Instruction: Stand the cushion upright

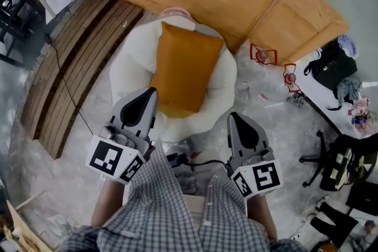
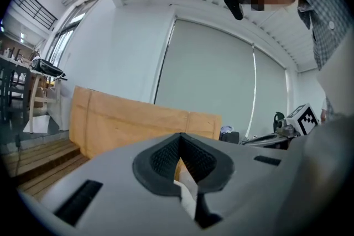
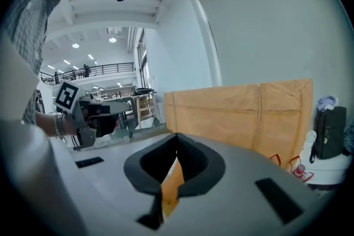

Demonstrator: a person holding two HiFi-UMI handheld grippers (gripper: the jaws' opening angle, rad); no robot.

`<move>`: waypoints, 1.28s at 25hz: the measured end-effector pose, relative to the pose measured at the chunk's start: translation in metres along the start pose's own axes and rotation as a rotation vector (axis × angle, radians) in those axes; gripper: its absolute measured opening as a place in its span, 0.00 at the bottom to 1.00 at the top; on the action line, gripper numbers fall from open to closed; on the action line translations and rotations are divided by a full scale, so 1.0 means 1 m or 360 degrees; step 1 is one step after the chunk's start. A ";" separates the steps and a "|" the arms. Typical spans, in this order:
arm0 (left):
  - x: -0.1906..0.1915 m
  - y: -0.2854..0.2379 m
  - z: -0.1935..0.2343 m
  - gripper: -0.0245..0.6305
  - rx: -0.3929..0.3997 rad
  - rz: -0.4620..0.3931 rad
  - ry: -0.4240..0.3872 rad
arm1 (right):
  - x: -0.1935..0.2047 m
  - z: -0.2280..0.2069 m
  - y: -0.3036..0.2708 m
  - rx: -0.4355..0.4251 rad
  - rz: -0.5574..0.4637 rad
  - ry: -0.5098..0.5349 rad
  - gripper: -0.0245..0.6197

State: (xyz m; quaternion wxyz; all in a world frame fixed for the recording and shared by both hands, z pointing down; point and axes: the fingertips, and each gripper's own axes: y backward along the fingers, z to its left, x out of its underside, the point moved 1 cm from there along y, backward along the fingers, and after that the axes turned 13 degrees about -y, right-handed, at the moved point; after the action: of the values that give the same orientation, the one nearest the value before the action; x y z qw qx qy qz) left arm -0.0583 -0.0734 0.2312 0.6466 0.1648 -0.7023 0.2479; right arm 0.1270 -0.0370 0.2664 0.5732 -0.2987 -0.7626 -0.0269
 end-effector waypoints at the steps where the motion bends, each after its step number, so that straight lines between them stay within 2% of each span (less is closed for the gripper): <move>1: 0.004 -0.002 0.006 0.05 -0.0010 0.0008 0.0012 | 0.002 0.000 -0.006 -0.0012 0.0011 -0.0004 0.05; 5: 0.019 -0.016 0.016 0.05 -0.0034 0.0061 0.0056 | 0.004 -0.008 -0.031 -0.0039 0.0068 0.0016 0.05; 10: 0.040 -0.044 0.022 0.05 -0.0090 0.0129 0.0096 | 0.006 -0.039 -0.071 -0.0117 0.0079 0.0008 0.05; 16: 0.074 -0.090 0.037 0.05 -0.0191 0.0225 0.0191 | 0.007 -0.090 -0.127 -0.0198 0.0171 0.0042 0.05; 21: 0.101 -0.149 0.051 0.05 -0.0265 0.0304 0.0213 | 0.018 -0.151 -0.180 -0.0242 0.0273 0.0090 0.05; 24: 0.123 -0.183 0.055 0.05 -0.0288 0.0361 0.0187 | 0.031 -0.195 -0.207 -0.0215 0.0332 0.0139 0.05; 28: 0.154 -0.220 0.063 0.05 -0.0277 0.0455 0.0110 | 0.056 -0.239 -0.237 -0.0239 0.0409 0.0028 0.05; 32: 0.179 -0.247 0.084 0.06 -0.0269 0.0514 0.0070 | 0.091 -0.268 -0.265 -0.0196 0.0475 -0.0019 0.05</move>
State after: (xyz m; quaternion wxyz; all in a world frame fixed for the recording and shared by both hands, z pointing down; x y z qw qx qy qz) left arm -0.0111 -0.3078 0.4383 0.6251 -0.0105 -0.7237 0.2923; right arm 0.2131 -0.3184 0.5184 0.5468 -0.4434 -0.7100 0.0136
